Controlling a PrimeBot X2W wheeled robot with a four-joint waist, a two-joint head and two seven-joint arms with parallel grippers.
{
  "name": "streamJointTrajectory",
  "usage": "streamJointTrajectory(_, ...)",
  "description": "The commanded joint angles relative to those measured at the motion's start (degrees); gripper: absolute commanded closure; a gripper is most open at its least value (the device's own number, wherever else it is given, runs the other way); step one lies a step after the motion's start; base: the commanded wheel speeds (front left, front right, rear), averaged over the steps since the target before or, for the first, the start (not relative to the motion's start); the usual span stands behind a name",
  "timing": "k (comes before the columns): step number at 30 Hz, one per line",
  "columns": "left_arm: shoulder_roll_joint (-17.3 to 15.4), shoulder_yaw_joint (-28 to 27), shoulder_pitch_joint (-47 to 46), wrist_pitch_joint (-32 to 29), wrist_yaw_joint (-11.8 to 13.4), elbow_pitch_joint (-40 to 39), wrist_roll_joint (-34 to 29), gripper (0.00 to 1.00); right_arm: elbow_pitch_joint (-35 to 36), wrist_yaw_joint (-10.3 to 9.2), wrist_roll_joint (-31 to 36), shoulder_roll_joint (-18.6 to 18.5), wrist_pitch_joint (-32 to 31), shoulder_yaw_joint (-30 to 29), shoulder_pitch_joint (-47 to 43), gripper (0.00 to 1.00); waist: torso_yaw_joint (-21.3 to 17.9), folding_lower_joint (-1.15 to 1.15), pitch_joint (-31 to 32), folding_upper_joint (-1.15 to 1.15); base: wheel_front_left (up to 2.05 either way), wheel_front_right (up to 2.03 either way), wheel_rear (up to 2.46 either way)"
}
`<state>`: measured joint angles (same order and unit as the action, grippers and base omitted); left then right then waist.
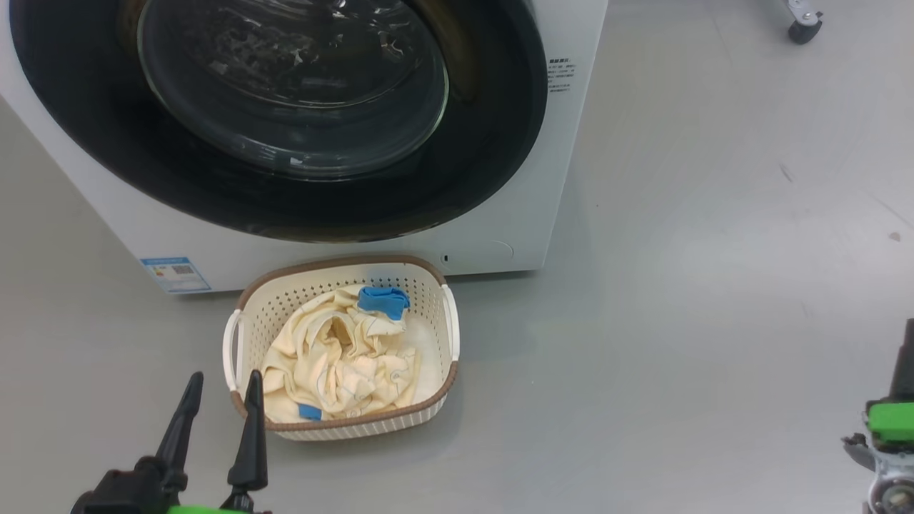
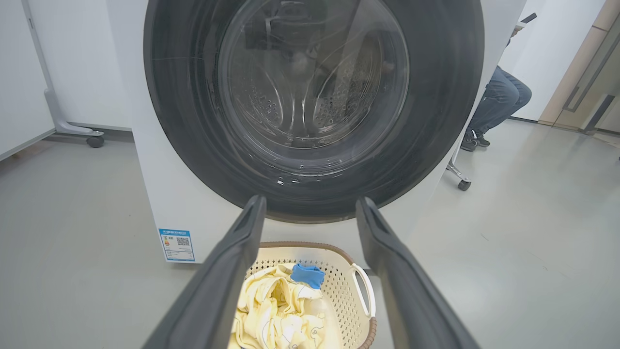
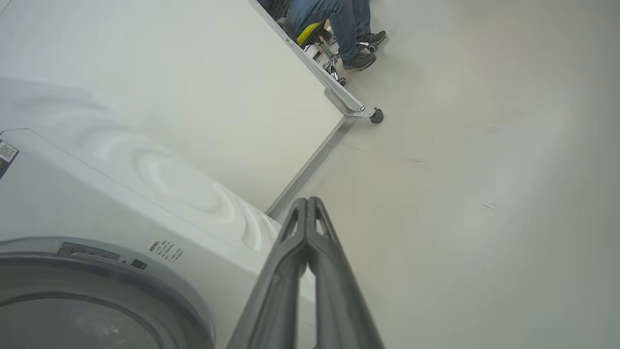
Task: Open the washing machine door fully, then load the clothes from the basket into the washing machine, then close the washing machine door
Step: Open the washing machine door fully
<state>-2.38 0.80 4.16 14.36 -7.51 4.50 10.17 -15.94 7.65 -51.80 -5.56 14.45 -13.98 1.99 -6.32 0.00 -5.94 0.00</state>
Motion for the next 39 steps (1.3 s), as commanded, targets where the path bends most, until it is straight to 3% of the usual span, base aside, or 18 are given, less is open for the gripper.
streamJointTrajectory(1,-0.5,-2.09,-0.63,0.63,0.02,-2.27,-0.3,0.0,0.96,-0.16,-2.73,-2.44,0.55,0.85,2.76,1.0,0.2,0.0,-0.62,0.0,0.0,0.0,0.0)
streamJointTrajectory(10,-0.67,-1.63,-0.94,0.63,0.02,-4.01,-1.05,0.0,-0.62,-0.16,-33.95,-11.26,-3.07,2.18,7.84,1.0,1.93,0.0,-5.52,0.0,0.0,0.0,0.0)
streamJointTrajectory(18,-1.41,-0.8,-1.95,0.63,0.02,-5.12,-1.98,0.0,-0.21,-0.16,-48.37,-12.4,-17.98,-6.47,15.69,1.0,4.15,0.0,-11.21,0.0,0.0,0.0,0.0)
streamJointTrajectory(28,-1.42,-1.71,-1.49,0.63,0.02,-6.62,-3.03,0.0,-3.6,-0.16,-52.31,-12.27,-38.22,-15.73,26.34,1.0,7.59,0.0,-15.64,0.0,0.0,0.0,0.0)
streamJointTrajectory(39,-1.03,-0.99,-1.75,0.63,0.02,-7.51,-3.18,0.0,-5.9,-0.16,-45.97,-12.63,-50.46,-16.12,38.51,1.0,11.7,0.0,-19.35,0.0,0.0,0.0,0.0)
